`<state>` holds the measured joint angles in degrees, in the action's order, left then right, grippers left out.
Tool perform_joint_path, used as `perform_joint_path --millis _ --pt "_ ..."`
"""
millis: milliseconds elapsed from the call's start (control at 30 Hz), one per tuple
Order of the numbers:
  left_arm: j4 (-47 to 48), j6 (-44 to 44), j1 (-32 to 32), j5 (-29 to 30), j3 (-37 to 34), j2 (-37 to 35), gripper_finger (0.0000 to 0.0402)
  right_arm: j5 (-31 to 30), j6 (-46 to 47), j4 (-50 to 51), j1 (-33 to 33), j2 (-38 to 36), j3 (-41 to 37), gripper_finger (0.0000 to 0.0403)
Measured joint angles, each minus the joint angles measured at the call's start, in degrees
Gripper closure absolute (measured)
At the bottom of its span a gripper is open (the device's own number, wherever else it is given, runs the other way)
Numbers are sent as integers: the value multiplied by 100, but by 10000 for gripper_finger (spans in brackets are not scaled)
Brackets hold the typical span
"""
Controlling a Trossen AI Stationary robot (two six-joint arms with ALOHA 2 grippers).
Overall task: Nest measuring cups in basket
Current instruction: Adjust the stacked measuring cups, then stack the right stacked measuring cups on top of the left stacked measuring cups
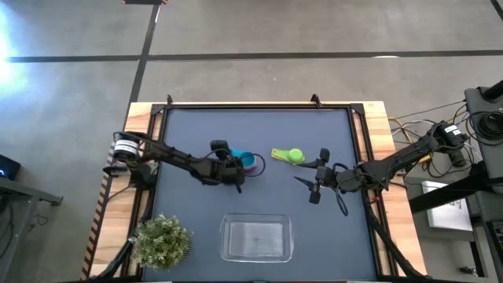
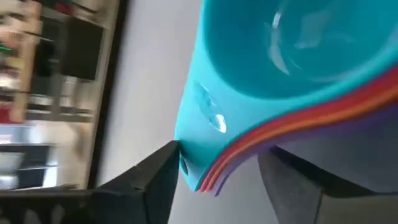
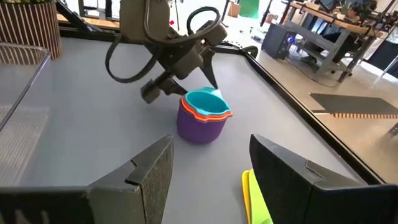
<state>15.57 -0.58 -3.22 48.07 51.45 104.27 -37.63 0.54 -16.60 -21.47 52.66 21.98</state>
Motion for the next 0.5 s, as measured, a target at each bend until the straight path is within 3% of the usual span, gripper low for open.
perform_joint_path --millis 167,300,500 --pt "1325 -549 -21 -817 556 -64 177 -2 182 4 15 0 -42 202" --pt "2337 -905 -107 -1003 1000 -119 167 -4 376 12 103 0 -111 202" --pt "2463 -1075 -264 -986 1102 -468 165 55 849 484 595 0 -104 202"
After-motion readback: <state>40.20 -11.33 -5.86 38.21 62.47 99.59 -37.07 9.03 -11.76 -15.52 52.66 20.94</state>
